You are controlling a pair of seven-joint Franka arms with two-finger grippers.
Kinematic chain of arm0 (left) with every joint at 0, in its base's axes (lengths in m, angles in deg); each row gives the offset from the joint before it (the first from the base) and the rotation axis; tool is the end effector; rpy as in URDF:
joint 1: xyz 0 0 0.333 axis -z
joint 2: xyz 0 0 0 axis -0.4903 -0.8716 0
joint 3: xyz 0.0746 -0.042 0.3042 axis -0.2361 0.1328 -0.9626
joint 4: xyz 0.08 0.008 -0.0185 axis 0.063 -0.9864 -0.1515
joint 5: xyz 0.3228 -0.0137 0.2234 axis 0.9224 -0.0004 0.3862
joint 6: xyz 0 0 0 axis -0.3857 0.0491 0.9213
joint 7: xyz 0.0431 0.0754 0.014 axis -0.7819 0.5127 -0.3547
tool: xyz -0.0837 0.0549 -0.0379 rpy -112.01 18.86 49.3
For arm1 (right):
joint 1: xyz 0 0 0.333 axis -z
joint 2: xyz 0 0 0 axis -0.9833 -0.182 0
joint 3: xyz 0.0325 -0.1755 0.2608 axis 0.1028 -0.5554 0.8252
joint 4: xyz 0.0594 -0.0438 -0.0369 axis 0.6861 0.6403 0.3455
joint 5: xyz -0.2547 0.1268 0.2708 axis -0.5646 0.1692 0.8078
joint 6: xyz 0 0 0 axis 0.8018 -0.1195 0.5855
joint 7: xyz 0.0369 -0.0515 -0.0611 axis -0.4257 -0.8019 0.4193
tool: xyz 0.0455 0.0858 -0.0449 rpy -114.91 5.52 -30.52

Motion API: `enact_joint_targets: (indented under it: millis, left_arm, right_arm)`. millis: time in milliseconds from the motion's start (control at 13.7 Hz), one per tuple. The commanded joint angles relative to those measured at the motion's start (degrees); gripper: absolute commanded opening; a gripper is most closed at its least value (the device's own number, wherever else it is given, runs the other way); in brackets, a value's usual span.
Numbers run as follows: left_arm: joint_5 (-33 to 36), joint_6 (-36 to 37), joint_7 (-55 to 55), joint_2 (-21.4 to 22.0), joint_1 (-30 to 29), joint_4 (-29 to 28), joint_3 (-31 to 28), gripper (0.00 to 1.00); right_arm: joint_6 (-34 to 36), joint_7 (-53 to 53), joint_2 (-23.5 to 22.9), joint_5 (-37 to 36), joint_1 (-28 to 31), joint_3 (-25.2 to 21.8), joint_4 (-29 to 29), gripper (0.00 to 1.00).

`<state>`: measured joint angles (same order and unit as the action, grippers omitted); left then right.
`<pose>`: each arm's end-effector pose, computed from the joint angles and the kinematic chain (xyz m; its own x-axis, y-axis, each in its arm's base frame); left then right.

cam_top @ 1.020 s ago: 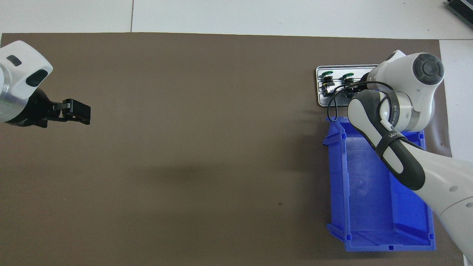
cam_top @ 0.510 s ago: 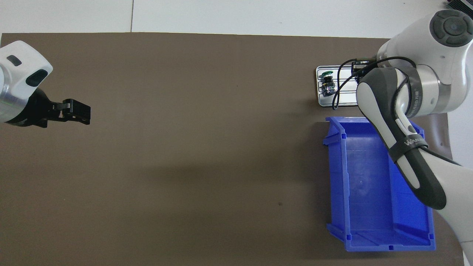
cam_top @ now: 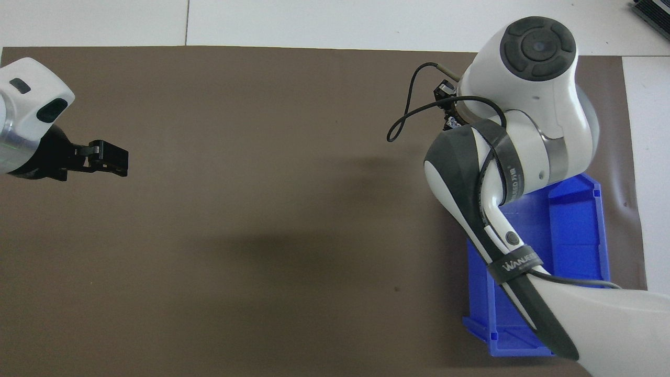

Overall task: Place and press button with both arms
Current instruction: 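Lift the green button and carry it toward the table center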

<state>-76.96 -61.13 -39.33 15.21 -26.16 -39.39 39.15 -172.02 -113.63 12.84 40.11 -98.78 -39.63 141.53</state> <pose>0.5529 -0.0793 0.5957 0.9995 0.0163 -0.0285 0.0158 -0.9997 -0.0176 0.6521 0.1973 0.4841 0.6299 -0.7614 0.1530 -0.7683 -0.6397 -0.0206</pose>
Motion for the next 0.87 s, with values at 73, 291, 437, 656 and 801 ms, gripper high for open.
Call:
enact_joint_targets:
  millis: [73, 291, 437, 656, 801]
  left_arm:
    - [0.98, 0.33, 0.32, 1.47, -0.48, -1.31, 0.32, 1.00]
    - [0.98, 0.24, 0.32, 1.38, -0.47, -1.31, 0.32, 1.00]
    - [0.98, 0.24, 0.32, 1.47, -0.47, -1.31, 0.32, 1.00]
    - [0.98, 0.33, 0.15, 1.47, -0.47, -1.31, 0.32, 1.00]
    - [0.98, 0.32, -0.03, 1.47, 0.14, -1.31, 0.40, 1.00]
  right_arm:
    - [-2.57, -22.62, -0.33, 2.01, -6.20, 0.34, 2.14, 0.00]
    - [-6.43, -41.17, -2.61, 1.56, -13.06, 0.34, 2.67, 0.00]
    - [-7.06, -51.73, -6.20, -0.70, -18.42, 0.26, 1.53, 0.00]
    - [-9.77, -65.80, -12.54, -5.29, -23.89, 0.26, 0.21, 0.00]
    - [-11.89, -71.53, -13.61, -5.20, -26.17, 0.34, 0.12, 0.00]
